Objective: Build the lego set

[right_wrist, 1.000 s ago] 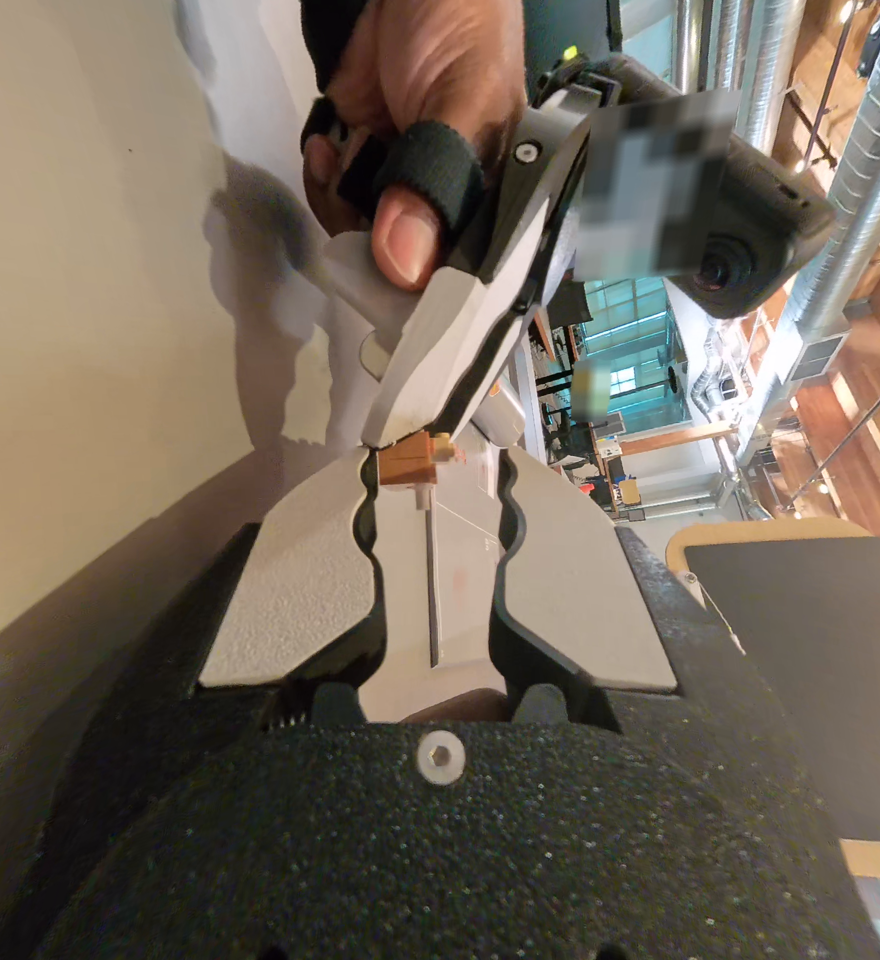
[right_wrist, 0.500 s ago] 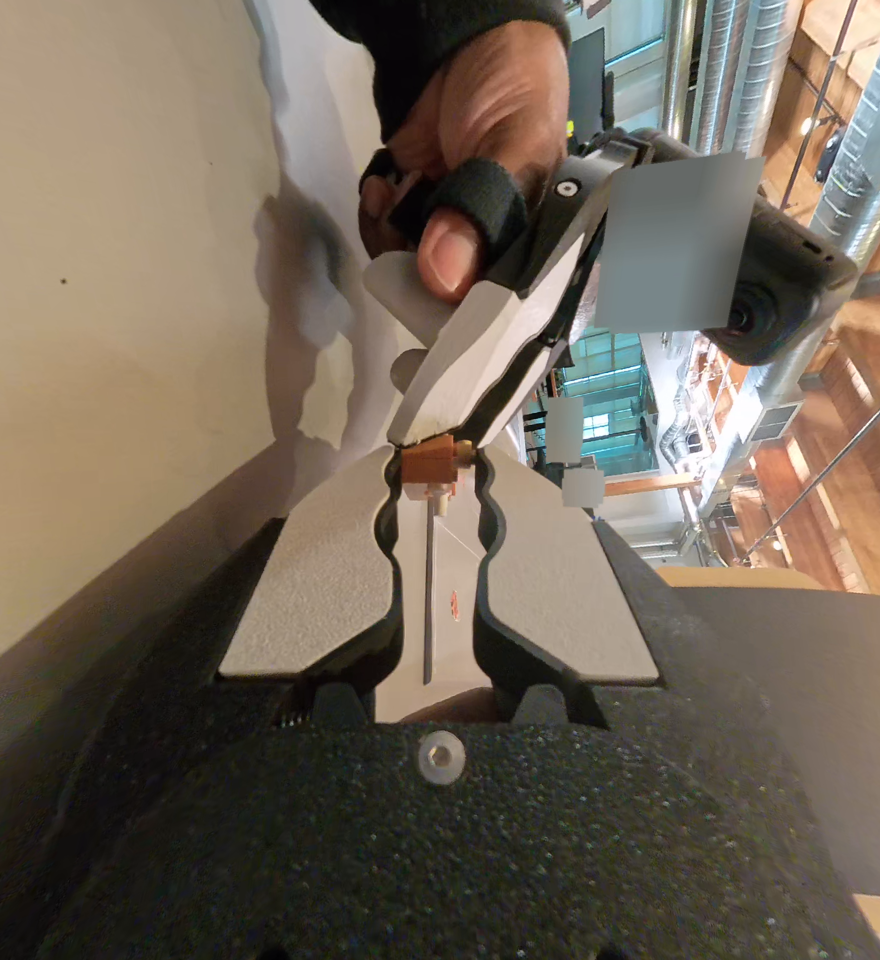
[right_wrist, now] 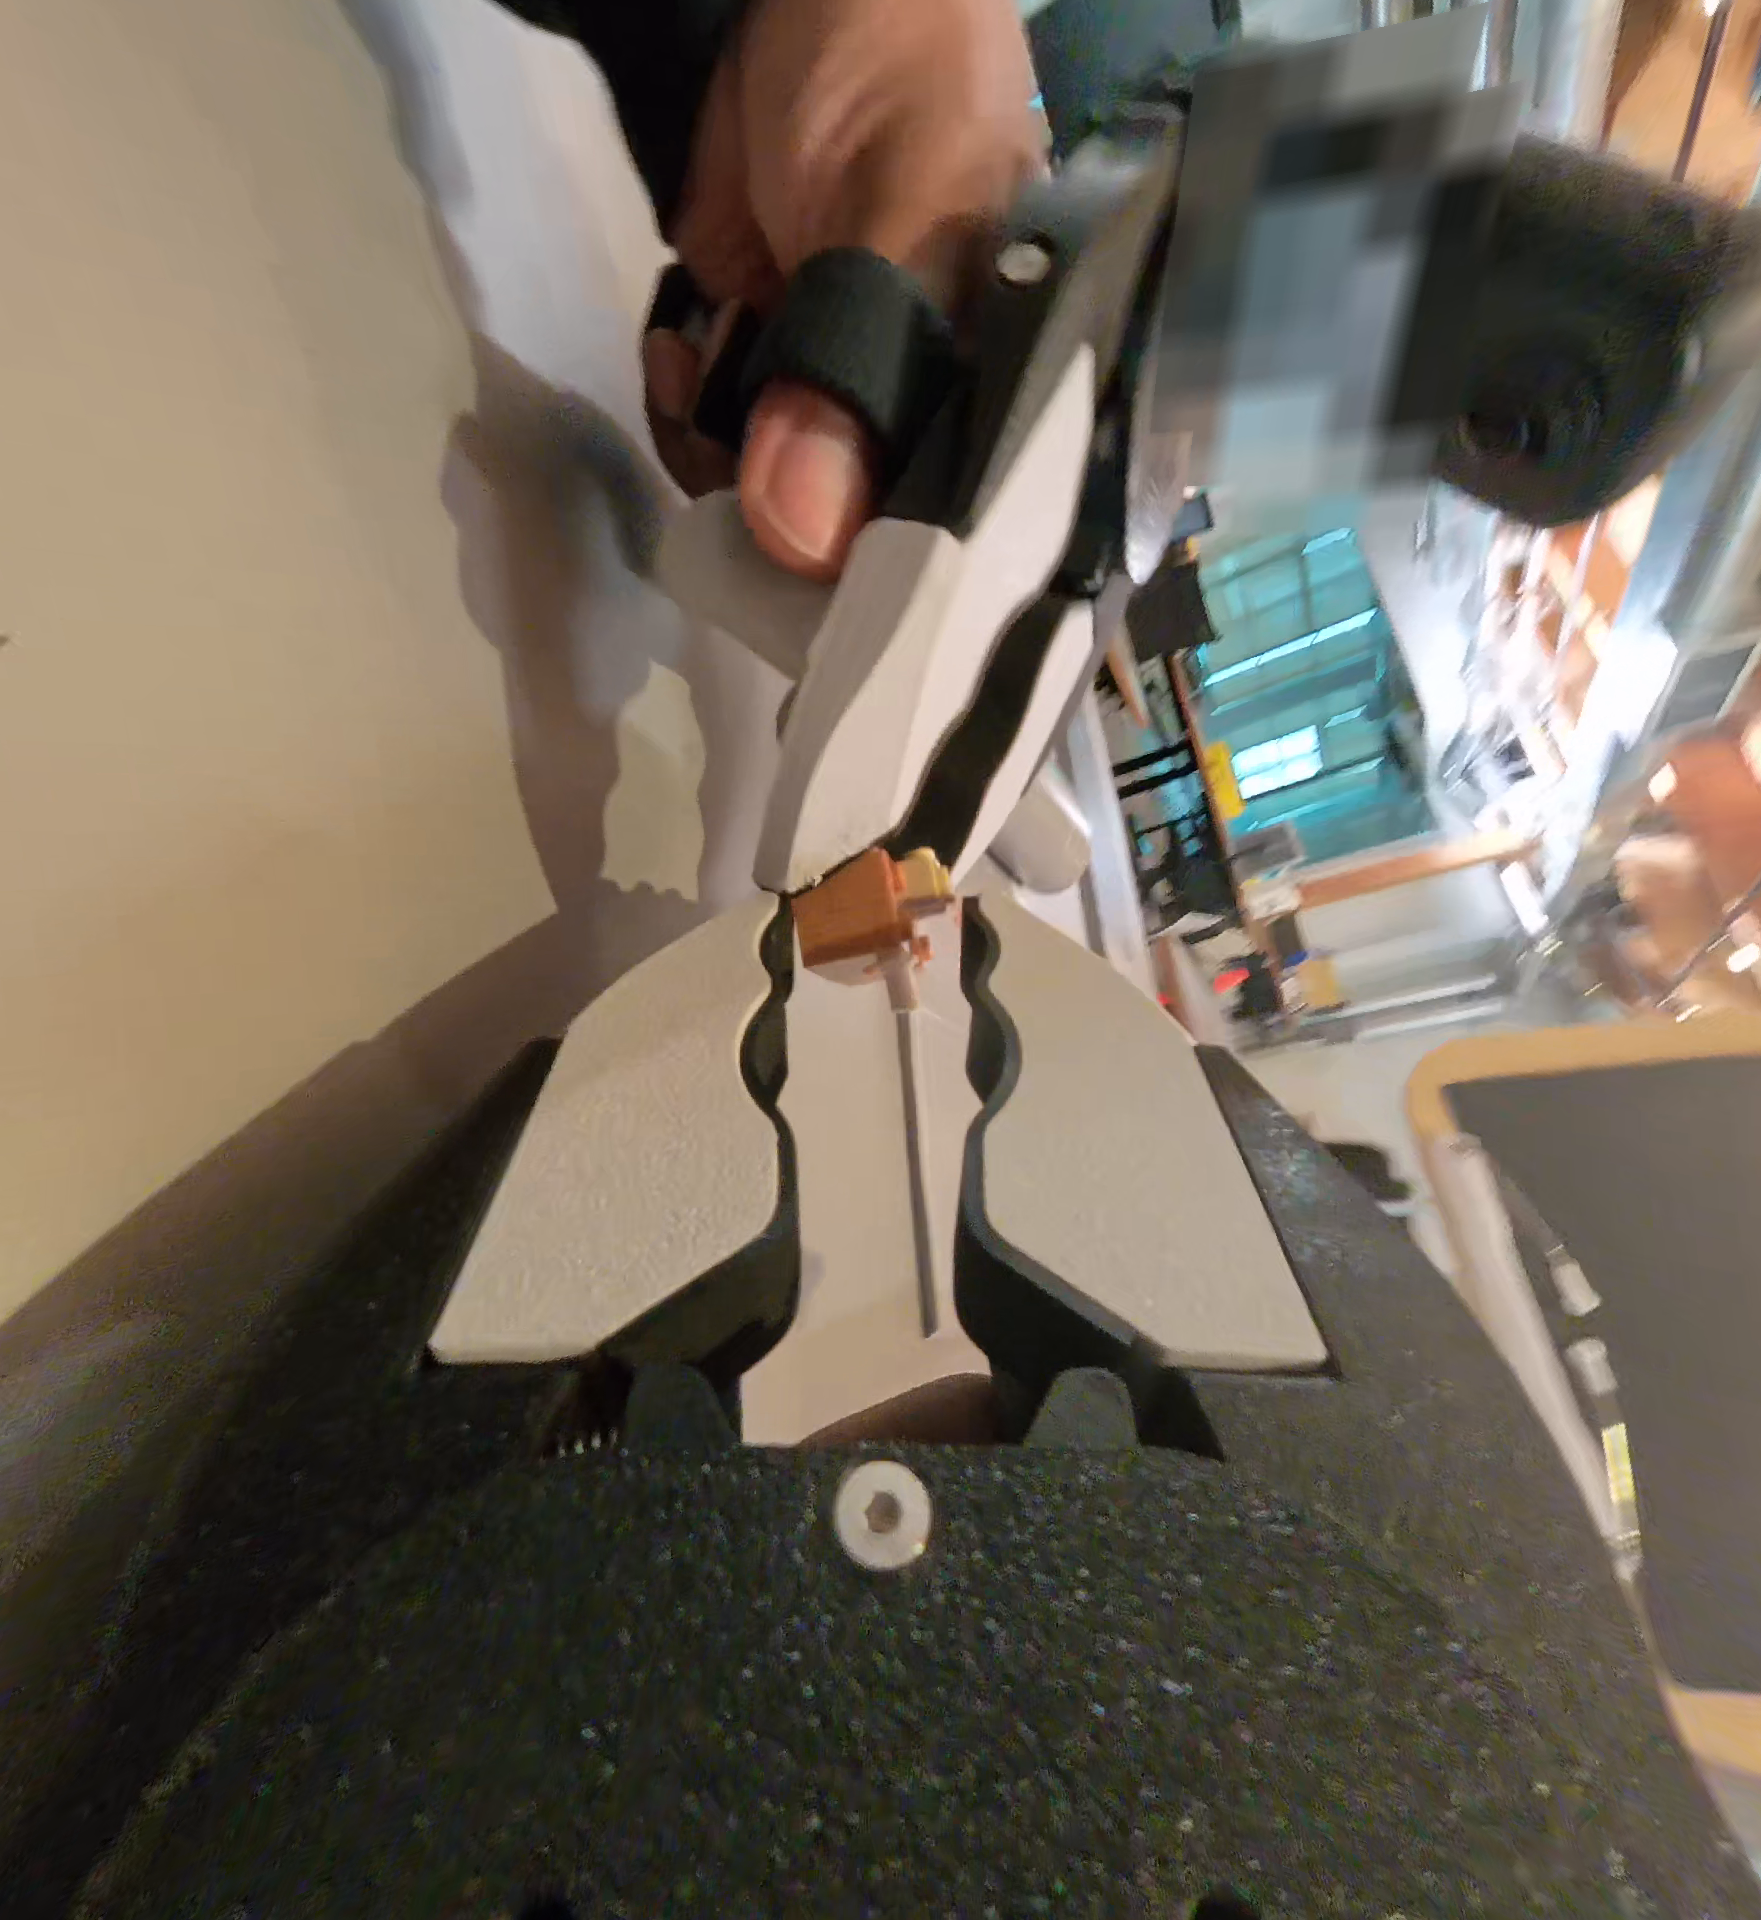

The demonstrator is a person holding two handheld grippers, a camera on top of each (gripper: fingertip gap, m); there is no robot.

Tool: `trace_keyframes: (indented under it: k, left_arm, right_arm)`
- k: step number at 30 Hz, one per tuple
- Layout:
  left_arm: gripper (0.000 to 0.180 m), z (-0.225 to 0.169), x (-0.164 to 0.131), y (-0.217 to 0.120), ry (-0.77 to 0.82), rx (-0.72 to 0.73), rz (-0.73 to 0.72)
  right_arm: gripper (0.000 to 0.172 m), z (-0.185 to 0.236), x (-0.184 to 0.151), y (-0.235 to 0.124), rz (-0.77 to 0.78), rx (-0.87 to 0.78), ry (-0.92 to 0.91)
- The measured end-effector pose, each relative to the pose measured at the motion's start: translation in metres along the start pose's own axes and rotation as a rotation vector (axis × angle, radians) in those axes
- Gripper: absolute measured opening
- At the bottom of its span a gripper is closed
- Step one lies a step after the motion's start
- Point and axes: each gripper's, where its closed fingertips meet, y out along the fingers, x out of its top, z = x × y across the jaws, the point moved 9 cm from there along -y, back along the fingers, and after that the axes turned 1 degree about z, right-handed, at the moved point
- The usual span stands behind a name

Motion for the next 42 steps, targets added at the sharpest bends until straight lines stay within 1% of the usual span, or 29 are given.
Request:
trace_keyframes:
  k: [3,4,8,11,17,24,27,31,42]
  left_arm:
    - [0.033,0.005,-0.002,-0.001,0.002,0.018,-0.045]
    - [0.033,0.005,-0.002,-0.001,0.008,0.024,-0.063]
    - [0.033,0.006,-0.007,-0.004,0.069,0.077,-0.058]
    - [0.033,0.008,-0.013,-0.005,0.104,0.115,-0.025]
    - [0.033,0.006,-0.018,-0.011,0.174,0.134,-0.021]
    - [0.033,0.005,-0.024,-0.009,0.226,0.162,0.056]
    - [0.033,0.006,-0.026,-0.006,0.228,0.169,0.093]
    - [0.034,0.006,-0.027,-0.005,0.224,0.159,0.123]
    - [0.033,0.008,-0.027,-0.005,0.199,0.143,0.132]
  right_arm:
    - [0.037,-0.01,-0.006,0.001,0.015,0.062,0.207]
    - [0.037,-0.012,-0.007,0.0,0.01,0.079,0.26]
    - [0.039,-0.017,-0.01,-0.003,-0.022,0.157,0.433]
    - [0.039,-0.019,-0.01,-0.005,-0.039,0.191,0.515]
    - [0.036,-0.029,-0.015,-0.01,-0.076,0.208,0.676]
    - [0.03,-0.045,-0.028,-0.016,-0.189,0.206,0.895]
    - [0.028,-0.048,-0.032,-0.018,-0.212,0.201,0.937]
    - [0.027,-0.048,-0.032,-0.019,-0.222,0.193,0.933]
    - [0.024,-0.052,-0.038,-0.017,-0.204,0.183,0.997]
